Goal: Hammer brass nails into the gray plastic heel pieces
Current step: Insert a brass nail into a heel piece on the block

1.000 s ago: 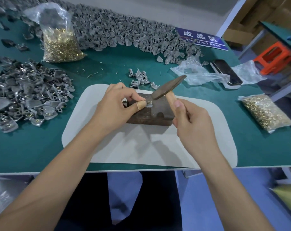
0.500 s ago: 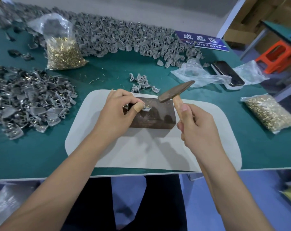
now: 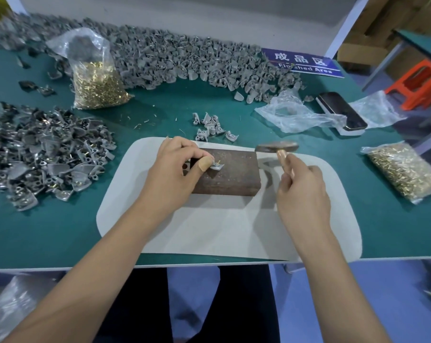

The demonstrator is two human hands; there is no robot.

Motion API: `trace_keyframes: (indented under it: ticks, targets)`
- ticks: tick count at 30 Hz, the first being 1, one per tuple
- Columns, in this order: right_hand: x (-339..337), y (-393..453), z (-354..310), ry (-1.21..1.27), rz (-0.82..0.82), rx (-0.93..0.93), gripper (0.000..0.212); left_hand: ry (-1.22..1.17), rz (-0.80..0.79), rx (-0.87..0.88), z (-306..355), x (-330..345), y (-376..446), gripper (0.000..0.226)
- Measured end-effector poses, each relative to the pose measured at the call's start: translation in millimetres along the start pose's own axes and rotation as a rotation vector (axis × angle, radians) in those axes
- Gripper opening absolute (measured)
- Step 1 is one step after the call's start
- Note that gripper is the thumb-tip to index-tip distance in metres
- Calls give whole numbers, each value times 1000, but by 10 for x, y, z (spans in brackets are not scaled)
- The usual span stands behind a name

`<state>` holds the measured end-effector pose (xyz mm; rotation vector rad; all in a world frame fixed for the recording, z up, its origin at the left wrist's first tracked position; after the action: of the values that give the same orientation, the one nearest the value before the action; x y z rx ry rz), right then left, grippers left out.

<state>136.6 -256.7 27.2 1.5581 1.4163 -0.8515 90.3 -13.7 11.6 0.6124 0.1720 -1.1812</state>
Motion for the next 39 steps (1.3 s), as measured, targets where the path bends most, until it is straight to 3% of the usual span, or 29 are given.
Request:
trace_keyframes:
  ticks: [6,9,11,15,21,28,35,39]
  targets:
    - [56,-43,-89,-225,20,18,43,-6,41,27,42,-28,-21,8]
    - [-28,-49,-331,-54,199,-70,31,9,120,3,35,-191,-104,7]
    - [-36,-105,-648,112,277,-248,26,53,181,-11,-7,-372,-195,10]
    - [277,-266,-1406,245,132,-542,20,142,282,-79,-181,-872,-306,14]
    - [844,-527,-2456,356,-147,-722,15,291,481,-145,-444,-1731,-460,17]
    - [1124,-568,-3046,384,-205,-739,15,344,610,-233,-733,-2262,-439,20]
    - [1243,-484,-3230,327,-255,-744,29,300,459,-231,-901,-2199,-275,17]
    - [1188,-401,-3123,360,-246,-706,29,318,509,-171,-787,-2246,-304,14]
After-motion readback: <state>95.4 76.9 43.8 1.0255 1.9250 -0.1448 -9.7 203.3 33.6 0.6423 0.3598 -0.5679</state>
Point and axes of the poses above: each hand's wrist, its own y-axis towards the middle knuckle, its own x-axis out of the palm, z = x × y, the point moved 6 cm from there along y, towards the middle knuckle, and after that the axes turned 5 degrees about -y, right-handed, at the moved point
